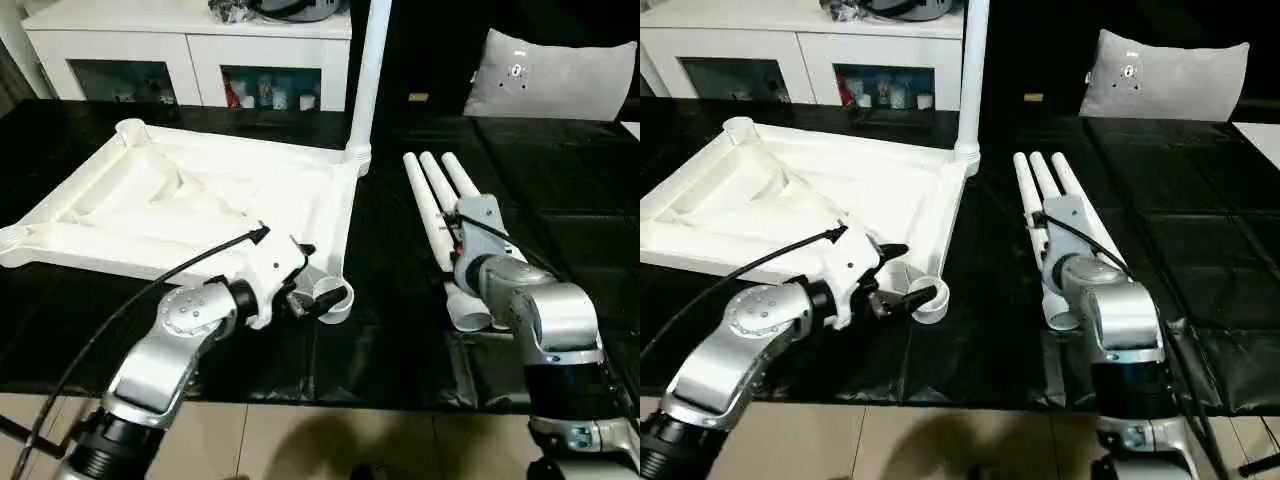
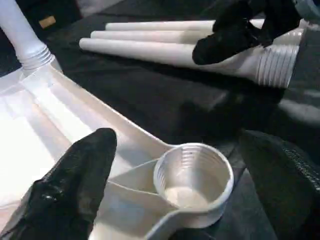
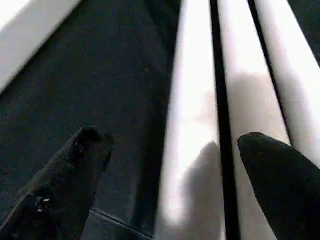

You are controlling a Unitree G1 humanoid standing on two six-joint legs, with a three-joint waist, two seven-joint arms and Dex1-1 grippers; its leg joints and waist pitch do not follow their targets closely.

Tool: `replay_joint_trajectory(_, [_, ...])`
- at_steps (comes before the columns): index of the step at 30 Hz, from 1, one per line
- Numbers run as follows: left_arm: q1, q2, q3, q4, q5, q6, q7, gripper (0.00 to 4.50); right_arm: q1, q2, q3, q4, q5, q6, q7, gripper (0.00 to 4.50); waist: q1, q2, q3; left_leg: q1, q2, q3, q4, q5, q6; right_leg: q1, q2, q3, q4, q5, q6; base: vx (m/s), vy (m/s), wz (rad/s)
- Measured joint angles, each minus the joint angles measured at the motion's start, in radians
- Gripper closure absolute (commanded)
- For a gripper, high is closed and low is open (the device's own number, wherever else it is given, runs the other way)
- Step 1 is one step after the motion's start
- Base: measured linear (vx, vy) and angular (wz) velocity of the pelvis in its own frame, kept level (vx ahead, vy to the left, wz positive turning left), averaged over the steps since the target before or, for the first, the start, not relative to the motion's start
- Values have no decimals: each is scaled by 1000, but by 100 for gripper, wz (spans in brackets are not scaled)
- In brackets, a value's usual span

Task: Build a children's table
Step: Pick table leg

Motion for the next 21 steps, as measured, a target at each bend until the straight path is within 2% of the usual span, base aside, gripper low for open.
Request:
replay_joint_trajectory(5, [0,15,-6,-13,0,22,-8,9,-57,-12,-3,62,6,-3,20,0,-3,0,0,2,0,-2,0,0,-1,3,0,-2,0,0,0,0,0,0])
replay_joint_trajectory(11, [0,19,-10,-13,0,24,-7,9,-64,-5,-11,144,39,-8,63,0,0,-1,0,1,0,-3,0,0,0,3,0,-3,-1,0,0,0,0,0])
replay_joint_trajectory(18, [0,18,-13,-14,0,31,-6,9,-85,-5,-22,200,58,61,85,0,-1,-2,0,1,0,-3,0,0,0,3,0,-3,0,0,0,0,0,0])
replay_joint_trajectory(21, [0,18,-14,-18,0,35,-6,0,-88,-6,-22,200,79,84,104,30,-1,-2,0,1,0,-3,0,0,0,4,0,-3,0,-1,0,0,0,0])
